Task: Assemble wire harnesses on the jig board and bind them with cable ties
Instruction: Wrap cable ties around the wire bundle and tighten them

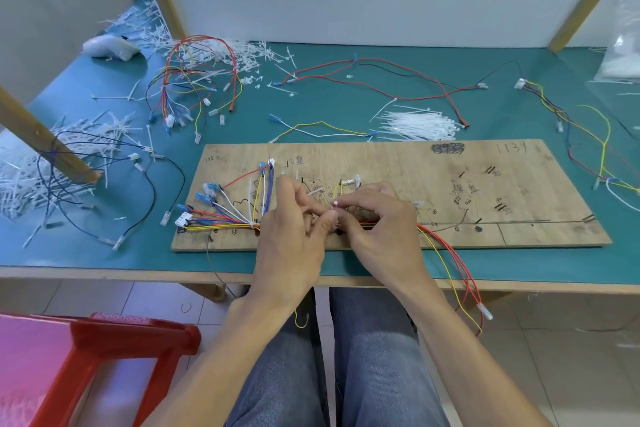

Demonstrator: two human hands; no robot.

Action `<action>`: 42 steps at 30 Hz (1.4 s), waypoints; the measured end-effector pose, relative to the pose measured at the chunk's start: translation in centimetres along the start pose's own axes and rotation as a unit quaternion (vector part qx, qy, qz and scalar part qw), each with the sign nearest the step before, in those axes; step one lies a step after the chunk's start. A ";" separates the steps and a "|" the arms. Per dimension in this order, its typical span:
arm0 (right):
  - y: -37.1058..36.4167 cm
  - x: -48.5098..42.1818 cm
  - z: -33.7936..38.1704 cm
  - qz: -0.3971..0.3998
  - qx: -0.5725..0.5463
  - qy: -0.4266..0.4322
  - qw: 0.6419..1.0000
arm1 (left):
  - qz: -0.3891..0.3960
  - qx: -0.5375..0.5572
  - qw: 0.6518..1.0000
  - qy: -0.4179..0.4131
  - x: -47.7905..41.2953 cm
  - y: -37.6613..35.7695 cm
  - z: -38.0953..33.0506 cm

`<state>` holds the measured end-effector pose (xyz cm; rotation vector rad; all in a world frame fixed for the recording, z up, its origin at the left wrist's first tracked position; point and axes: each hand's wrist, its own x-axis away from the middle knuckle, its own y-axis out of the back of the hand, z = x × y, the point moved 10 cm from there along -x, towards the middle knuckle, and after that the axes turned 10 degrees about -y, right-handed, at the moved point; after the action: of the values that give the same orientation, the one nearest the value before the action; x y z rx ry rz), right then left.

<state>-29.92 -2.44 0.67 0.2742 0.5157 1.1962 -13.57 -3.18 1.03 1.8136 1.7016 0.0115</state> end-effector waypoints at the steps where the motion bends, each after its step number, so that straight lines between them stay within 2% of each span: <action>1: 0.0 0.0 -0.1 0.002 -0.002 -0.005 1.000 | 0.001 -0.003 1.000 0.001 -0.1 0.0 0.1; 17: 0.1 -0.1 0.4 0.001 -0.001 0.013 1.000 | 0.020 -0.036 0.998 0.043 -0.5 -0.6 0.7; 25: -0.1 0.0 0.4 0.006 -0.003 0.013 1.000 | 0.006 -0.051 0.998 0.045 -0.3 -0.5 0.7; 34: -0.2 0.4 1.5 0.006 0.030 0.062 0.998 | -0.021 -0.052 0.995 0.077 -0.7 0.2 1.3; 38: -0.4 0.5 1.6 0.009 0.044 0.068 0.997 | 0.005 -0.049 0.996 0.080 -1.8 0.2 1.3; 42: -0.5 0.3 1.1 0.016 0.032 0.055 0.998 | 0.058 -0.083 0.994 0.047 -2.7 0.1 0.4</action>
<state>-28.85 -2.22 1.31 0.2733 0.6499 1.2315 -13.77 -5.79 1.86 1.8081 1.6055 0.2820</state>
